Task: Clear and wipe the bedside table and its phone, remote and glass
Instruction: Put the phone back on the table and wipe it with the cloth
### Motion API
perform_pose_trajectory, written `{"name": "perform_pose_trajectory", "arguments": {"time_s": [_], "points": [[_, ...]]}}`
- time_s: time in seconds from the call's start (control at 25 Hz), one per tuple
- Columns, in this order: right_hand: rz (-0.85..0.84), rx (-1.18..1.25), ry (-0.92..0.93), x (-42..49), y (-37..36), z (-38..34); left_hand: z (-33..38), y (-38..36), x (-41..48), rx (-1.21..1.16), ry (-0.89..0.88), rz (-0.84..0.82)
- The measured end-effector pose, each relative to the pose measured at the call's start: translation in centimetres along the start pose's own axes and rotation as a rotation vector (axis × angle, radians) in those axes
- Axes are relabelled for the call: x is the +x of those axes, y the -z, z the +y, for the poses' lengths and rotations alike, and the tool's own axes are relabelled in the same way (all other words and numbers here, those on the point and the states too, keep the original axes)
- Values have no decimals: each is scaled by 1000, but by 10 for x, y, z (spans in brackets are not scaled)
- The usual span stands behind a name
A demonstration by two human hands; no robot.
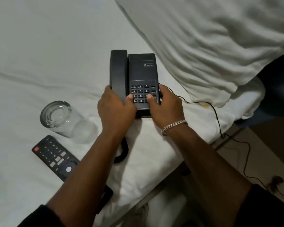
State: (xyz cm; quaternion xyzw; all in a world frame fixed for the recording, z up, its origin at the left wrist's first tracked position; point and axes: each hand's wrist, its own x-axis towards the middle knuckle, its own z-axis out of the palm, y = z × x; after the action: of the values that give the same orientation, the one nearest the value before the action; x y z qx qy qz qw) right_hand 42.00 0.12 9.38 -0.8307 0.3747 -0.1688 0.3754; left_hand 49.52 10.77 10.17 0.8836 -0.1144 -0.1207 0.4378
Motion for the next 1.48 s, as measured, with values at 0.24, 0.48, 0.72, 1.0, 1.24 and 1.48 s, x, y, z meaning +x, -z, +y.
{"name": "perform_pose_trajectory", "arguments": {"time_s": [0.24,0.48,0.72,1.0,1.24,1.48], "points": [[41,53,-95,-66,40,24,26,4,-71,-69,-86,-71],[213,95,-303,-167,109,84,33,-39,-175,-124,-178,-248],[308,179,-583,-235,156,161,32,-119,-239,-49,-185,-529],[290,170,-920,-268,153,247,8,-207,-268,85,-191,-811],[261,170,-1018,-261,124,281,-23,-239,-249,199,-172,-959],[270,76,-991,-231,134,307,-17,-271,-249,242,-241,-896]]}}
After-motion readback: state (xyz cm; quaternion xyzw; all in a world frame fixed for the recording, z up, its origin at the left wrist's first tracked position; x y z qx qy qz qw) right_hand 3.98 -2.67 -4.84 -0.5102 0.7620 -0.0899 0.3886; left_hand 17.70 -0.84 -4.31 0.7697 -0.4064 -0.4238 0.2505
